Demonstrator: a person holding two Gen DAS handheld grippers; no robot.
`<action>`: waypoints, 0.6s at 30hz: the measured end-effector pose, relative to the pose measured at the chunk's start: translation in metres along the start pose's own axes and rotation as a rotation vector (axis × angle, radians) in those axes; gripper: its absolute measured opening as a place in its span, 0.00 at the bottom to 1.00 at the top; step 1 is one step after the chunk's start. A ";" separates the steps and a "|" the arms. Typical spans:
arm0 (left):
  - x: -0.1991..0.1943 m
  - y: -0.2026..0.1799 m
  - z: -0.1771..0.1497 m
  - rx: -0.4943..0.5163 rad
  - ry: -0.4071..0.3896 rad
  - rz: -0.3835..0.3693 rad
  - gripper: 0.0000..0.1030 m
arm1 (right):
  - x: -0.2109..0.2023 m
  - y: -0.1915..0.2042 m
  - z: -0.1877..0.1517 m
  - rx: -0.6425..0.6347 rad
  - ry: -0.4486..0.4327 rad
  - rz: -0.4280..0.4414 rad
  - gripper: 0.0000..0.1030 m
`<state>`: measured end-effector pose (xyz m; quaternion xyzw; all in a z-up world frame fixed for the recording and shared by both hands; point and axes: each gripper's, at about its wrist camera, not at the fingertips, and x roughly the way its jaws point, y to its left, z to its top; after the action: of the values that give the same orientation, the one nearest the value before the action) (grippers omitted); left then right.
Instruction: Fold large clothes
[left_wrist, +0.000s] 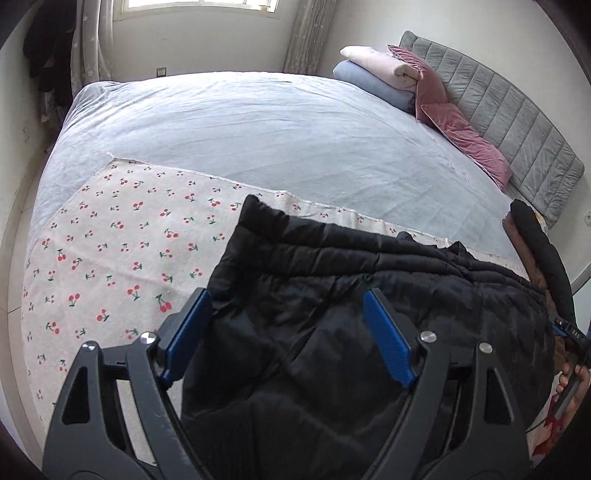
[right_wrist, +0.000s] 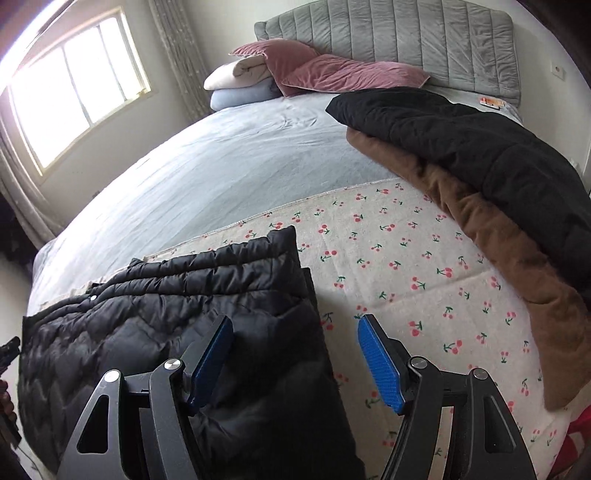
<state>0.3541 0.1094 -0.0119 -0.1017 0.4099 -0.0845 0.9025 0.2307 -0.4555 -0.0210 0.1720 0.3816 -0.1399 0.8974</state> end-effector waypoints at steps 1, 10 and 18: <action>-0.004 0.007 -0.004 -0.003 0.010 -0.010 0.82 | -0.005 -0.008 -0.002 0.020 -0.003 0.024 0.71; 0.030 0.055 -0.014 -0.179 0.137 -0.084 0.79 | 0.024 -0.022 -0.009 0.167 0.085 0.183 0.65; 0.009 0.018 -0.013 -0.078 -0.023 -0.069 0.08 | -0.001 0.040 0.008 -0.036 -0.122 0.042 0.07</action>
<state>0.3517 0.1233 -0.0313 -0.1519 0.3989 -0.0981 0.8990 0.2505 -0.4226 -0.0070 0.1549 0.3248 -0.1242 0.9247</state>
